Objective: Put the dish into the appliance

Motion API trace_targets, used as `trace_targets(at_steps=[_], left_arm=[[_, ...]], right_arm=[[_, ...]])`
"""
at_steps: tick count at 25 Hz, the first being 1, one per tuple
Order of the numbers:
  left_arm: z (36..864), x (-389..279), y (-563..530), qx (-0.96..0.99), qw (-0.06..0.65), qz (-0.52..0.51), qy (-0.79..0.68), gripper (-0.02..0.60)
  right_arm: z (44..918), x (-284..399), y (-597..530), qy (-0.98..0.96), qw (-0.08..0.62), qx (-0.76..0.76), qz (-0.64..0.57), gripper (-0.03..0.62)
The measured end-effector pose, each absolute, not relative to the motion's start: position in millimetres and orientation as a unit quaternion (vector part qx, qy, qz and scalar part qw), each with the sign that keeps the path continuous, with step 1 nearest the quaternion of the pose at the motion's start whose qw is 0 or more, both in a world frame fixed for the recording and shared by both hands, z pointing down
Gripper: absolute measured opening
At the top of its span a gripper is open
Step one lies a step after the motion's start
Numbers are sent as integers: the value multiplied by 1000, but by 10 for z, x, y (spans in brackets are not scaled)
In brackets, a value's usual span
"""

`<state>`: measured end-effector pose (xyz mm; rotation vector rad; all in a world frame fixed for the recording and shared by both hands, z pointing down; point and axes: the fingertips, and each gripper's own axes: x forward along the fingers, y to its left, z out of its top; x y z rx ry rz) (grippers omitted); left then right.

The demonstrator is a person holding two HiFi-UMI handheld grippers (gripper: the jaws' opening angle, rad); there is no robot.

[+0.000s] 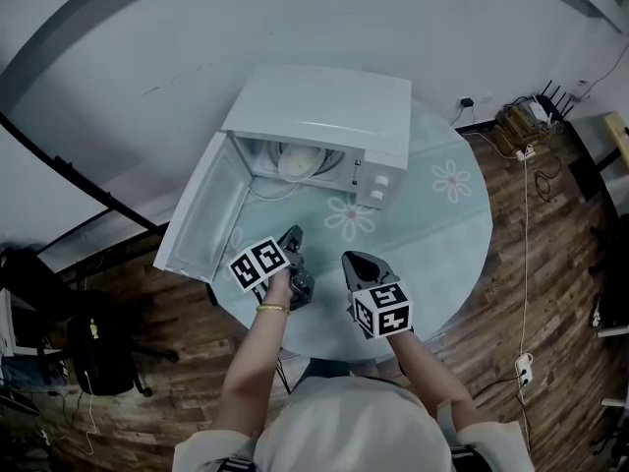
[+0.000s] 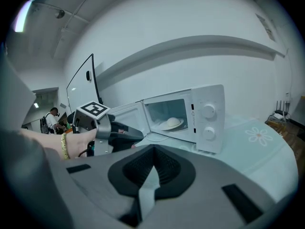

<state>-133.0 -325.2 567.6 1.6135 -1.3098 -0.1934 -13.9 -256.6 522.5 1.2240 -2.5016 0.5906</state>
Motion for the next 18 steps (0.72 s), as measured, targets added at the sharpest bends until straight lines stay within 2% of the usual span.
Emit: trace_targets(at_steps=[9, 18], left_arm=[[5517, -983, -2286, 731, 436, -17, -525, 12], [5473, -772, -1433, 749, 404, 18, -525, 12]], right_arm=[[5264, 23, -1987, -872, 146, 422, 201, 5], [5225, 181, -1340, -876, 145, 417, 195, 5]])
